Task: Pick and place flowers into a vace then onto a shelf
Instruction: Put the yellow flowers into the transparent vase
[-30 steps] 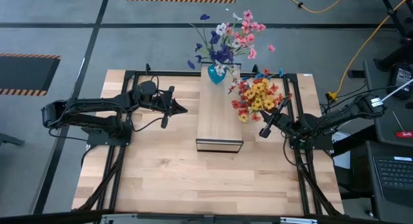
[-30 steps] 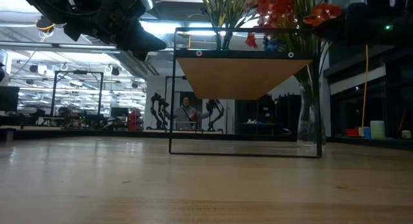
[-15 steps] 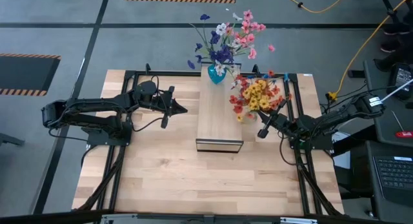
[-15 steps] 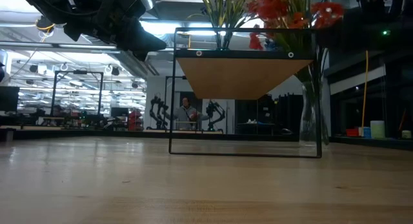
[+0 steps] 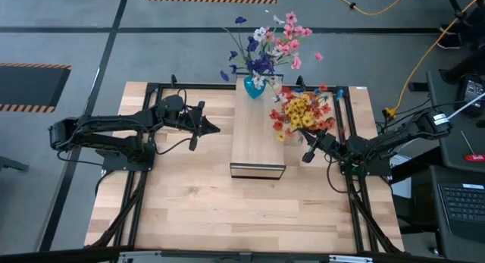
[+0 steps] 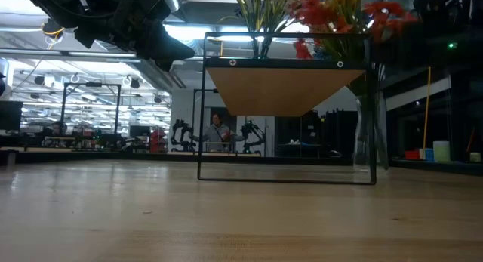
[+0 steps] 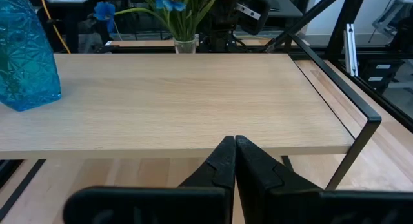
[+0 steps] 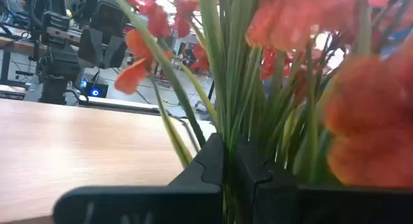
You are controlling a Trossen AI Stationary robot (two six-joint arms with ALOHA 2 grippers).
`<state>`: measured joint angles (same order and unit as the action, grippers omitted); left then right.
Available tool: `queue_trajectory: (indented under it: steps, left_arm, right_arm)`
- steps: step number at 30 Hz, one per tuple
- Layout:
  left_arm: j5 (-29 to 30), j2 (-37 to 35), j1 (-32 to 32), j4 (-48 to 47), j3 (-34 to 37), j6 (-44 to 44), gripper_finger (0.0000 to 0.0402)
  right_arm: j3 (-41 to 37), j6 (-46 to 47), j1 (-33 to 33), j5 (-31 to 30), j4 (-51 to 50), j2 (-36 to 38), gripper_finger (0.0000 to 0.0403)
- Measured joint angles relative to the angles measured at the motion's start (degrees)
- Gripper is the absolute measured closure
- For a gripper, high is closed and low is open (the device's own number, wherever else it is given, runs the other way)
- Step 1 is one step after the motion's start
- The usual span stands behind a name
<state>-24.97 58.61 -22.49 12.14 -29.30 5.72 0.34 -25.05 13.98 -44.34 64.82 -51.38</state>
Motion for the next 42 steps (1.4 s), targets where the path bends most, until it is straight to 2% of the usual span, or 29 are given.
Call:
queue_trajectory:
  steps: [7, 16, 24, 42]
  left_arm:
    - [0.0, 0.0, 0.01, 0.0, 0.0, 0.0, 0.0397]
    - [0.0, 0.0, -0.02, 0.0, 0.0, 0.0, 0.0398]
    - [0.0, 0.0, -0.02, 0.02, 0.0, 0.0, 0.0396]
    - [-0.02, 0.0, 0.01, 0.02, 0.0, -0.44, 0.0393]
  right_arm:
    - [0.0, -0.2, 0.02, -0.17, 0.19, 0.09, 0.0394]
    - [0.0, -0.28, 0.02, -0.17, 1.82, 0.16, 0.0349]
    - [0.03, 0.2, 0.04, -0.24, 1.79, 0.16, 0.0339]
    - [4.59, 0.46, 1.34, -8.58, -6.87, 0.32, 0.0338]
